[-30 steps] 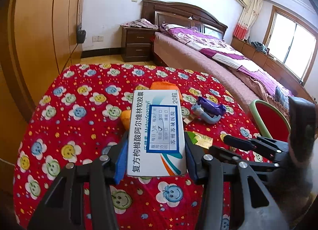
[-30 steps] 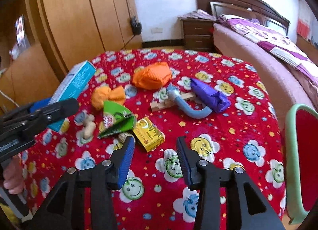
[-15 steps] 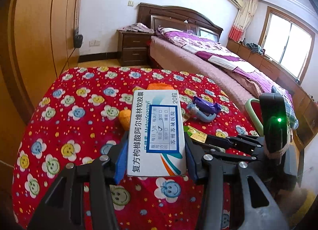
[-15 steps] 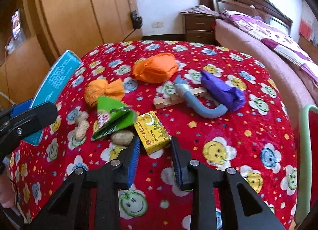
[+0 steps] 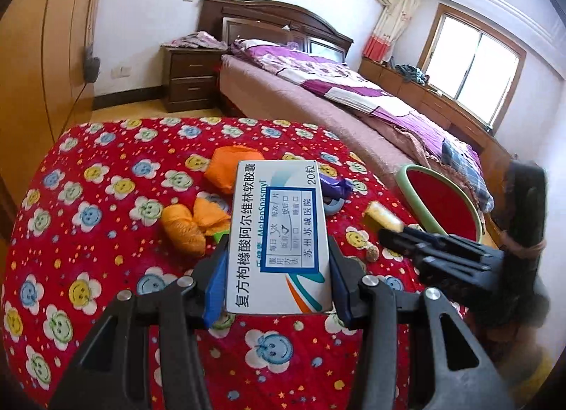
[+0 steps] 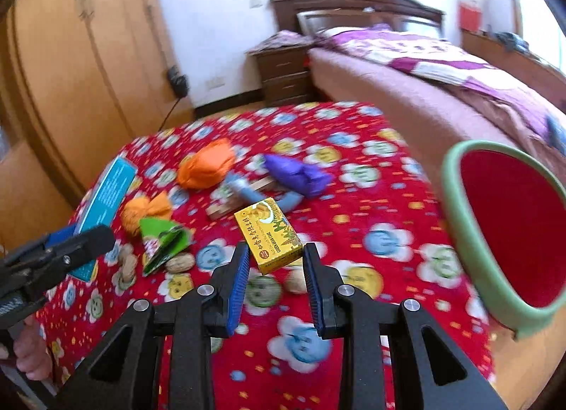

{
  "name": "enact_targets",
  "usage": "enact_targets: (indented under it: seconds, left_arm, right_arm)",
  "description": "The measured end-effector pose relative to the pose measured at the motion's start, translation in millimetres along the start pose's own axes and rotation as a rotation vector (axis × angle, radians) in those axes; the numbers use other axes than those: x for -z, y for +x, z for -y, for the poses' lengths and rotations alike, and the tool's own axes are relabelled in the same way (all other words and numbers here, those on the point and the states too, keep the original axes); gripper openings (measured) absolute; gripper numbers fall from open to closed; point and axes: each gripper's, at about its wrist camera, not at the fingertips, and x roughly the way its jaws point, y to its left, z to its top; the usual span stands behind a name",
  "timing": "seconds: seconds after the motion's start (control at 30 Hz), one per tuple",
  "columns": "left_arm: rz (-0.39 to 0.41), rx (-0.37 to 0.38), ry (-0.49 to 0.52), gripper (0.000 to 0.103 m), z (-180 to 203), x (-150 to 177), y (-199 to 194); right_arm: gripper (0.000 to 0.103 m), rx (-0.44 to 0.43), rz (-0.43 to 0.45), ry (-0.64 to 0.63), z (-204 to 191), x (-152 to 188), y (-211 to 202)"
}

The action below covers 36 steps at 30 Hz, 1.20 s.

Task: Collect trash
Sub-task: 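Grasp the small yellow box with the right gripper while the left gripper holds the medicine box, then carry both boxes over the red bucket and open both grippers to drop them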

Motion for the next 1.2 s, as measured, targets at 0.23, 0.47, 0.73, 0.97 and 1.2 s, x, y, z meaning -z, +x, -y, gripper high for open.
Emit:
enact_targets:
  seconds: [0.23,0.47,0.73,0.97,1.2]
  left_arm:
    - [-0.009,0.049,0.005,0.05,28,-2,0]
    - [0.015,0.076,0.023,0.05,75,-14,0]
    - [0.035,0.119,0.068,0.05,143,-32,27]
    - [-0.048,0.144,0.136,0.05,196,-40,76]
    - [-0.128,0.152,0.193,0.05,234,-33,120]
  right_arm:
    - [0.031,0.085,0.054,0.098,46,-2,-40]
    - [0.031,0.144,0.07,0.163,101,-2,-62]
    - [0.031,0.166,0.126,0.181,155,0,-85]
    - [0.031,0.195,0.131,0.234,201,1,-94]
    - [0.031,0.21,0.124,0.287,233,10,-91]
